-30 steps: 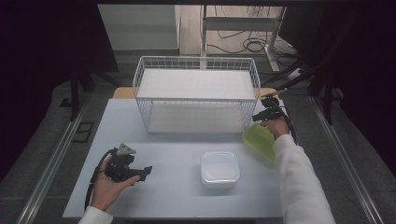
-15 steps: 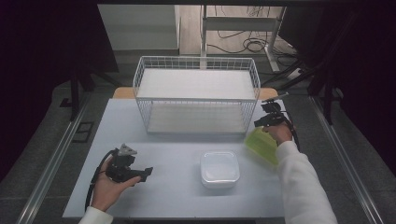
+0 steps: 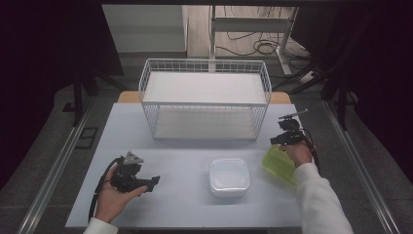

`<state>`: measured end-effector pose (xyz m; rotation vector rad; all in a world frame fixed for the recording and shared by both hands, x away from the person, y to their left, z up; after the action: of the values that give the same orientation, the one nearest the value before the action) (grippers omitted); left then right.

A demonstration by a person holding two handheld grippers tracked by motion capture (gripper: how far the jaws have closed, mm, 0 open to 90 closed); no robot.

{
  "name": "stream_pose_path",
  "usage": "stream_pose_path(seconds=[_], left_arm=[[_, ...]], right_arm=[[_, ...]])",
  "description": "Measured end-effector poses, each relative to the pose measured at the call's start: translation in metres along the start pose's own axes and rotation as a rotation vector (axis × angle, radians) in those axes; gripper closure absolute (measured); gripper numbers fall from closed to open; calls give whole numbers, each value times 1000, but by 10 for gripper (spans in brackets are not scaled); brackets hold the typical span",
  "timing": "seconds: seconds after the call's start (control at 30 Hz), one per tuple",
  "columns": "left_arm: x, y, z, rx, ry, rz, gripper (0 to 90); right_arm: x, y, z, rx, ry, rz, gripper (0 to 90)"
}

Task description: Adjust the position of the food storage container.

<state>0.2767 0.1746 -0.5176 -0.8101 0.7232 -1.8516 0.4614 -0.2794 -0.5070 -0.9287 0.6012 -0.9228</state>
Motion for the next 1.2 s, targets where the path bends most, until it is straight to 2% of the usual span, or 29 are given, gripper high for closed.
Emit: stream_pose_path(seconds=[0.33,0.37,0.4,0.43,0.47,0.5,0.57,0.6,0.67,0.7,0.73,0.8,0.9,0.97,1.0,1.1,1.2], left_arm=[[0,2,2,-2,-3,-5,189],[0,1,2,0,-6,-5,189],[0,1,2,1,-9,-6,189],[0,1,2,1,-9,-6,189],[-1,-1,2,6,-14,-4,189],[-1,-1,1,6,-15,-3,189],[-2,-2,1,8,-18,-1,189],[-3,-4,0,7,-14,-2,189],[-4,-5,0,7,-15,-1,189],[-5,-5,0,5,-15,0,189],[-6,-6,-1,6,-13,2,189],[-6,-6,-1,7,-14,0,189],[-4,-6,0,9,-8,-10,189],[-4,-5,1,8,-4,-10,189],[-3,-4,1,7,0,-9,189],[-2,-3,2,6,2,-9,189],[-1,-2,3,4,3,-7,189]], right_arm=[[2,-6,-5,19,1,4,889],[3,-13,-4,51,4,10,889],[4,-17,-5,60,-7,6,889],[4,-17,-5,60,-7,6,889],[8,-31,-9,73,-12,-6,889],[10,-38,-12,75,-11,-16,890],[12,-44,-16,74,-13,-25,889],[19,-64,-33,75,-2,-52,889],[24,-76,-46,79,16,-67,889],[24,-76,-46,79,16,-67,889],[30,-92,-67,75,29,-96,890],[31,-103,-87,68,34,-120,889],[27,-110,-117,35,24,-134,890],[25,-110,-124,25,19,-138,890],[16,-109,-144,7,8,-132,890],[-4,-104,-159,-1,-34,-84,889],[-26,-105,-164,14,-83,-49,890]])
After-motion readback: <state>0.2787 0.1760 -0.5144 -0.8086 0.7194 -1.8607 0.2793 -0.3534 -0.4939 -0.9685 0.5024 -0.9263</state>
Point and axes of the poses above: each handheld gripper's, and its own axes: y roughly forward along the jaws, z roughly out of its top, x roughly to its right, the point moved 5 cm from there along y, roughly forward along the jaws, and after that the axes turned 10 degrees about -y, right-handed, at the moved point
